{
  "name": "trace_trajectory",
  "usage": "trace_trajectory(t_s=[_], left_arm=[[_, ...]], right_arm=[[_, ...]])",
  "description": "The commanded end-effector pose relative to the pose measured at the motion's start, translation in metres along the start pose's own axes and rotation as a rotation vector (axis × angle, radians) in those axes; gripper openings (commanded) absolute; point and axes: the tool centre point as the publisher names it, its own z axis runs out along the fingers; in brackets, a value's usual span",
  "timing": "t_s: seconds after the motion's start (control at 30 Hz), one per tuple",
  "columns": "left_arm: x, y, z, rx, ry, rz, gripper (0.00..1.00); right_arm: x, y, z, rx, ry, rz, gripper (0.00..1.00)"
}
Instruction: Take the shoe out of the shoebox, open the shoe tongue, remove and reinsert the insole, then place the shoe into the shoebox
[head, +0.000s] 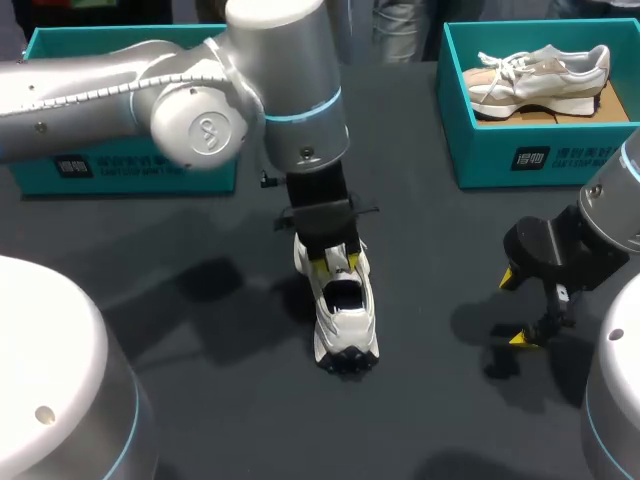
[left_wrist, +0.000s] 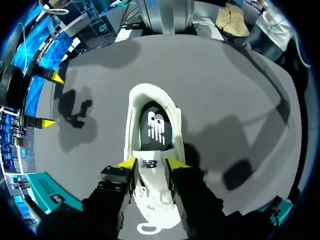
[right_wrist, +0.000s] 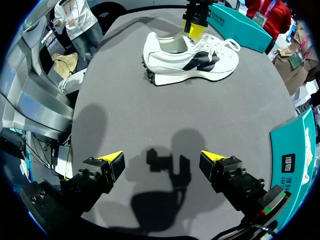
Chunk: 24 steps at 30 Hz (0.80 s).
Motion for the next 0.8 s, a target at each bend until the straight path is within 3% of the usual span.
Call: trace_trajectory(t_s=[0.03, 0.2, 0.33, 0.43, 0.5, 0.7, 0.8], left_arm=[[0.008, -0.006, -0.014, -0.024, -0.022, 0.003, 0.35], [0.005, -0.007, -0.010, -0.023, -0.021, -0.009, 0.35], [0.009, -0.019, -0.017, -0.024, -0.011, -0.073, 0.39], [0.012, -0.032, -0.028, -0.030, 0.013, -0.180, 0.56], [0.014, -0.041, -0.035, -0.024, 0.023, -0.239, 0.98], [0.020, -0.066, -0.046, -0.104, 0.062, -0.402, 1.00], [0.025, -0.077, -0.052, -0.280, 0.056, -0.517, 1.00]], right_arm=[[0.002, 0.000, 0.000, 0.001, -0.003, 0.000, 1.00], [0.002, 0.000, 0.000, 0.001, -0.003, 0.000, 1.00], [0.002, 0.000, 0.000, 0.001, -0.003, 0.000, 1.00], [0.002, 0.000, 0.000, 0.001, -0.003, 0.000, 1.00], [0.002, 0.000, 0.000, 0.001, -0.003, 0.000, 1.00], [0.002, 0.000, 0.000, 0.001, -0.003, 0.000, 1.00], [0.002, 0.000, 0.000, 0.001, -0.003, 0.000, 1.00]])
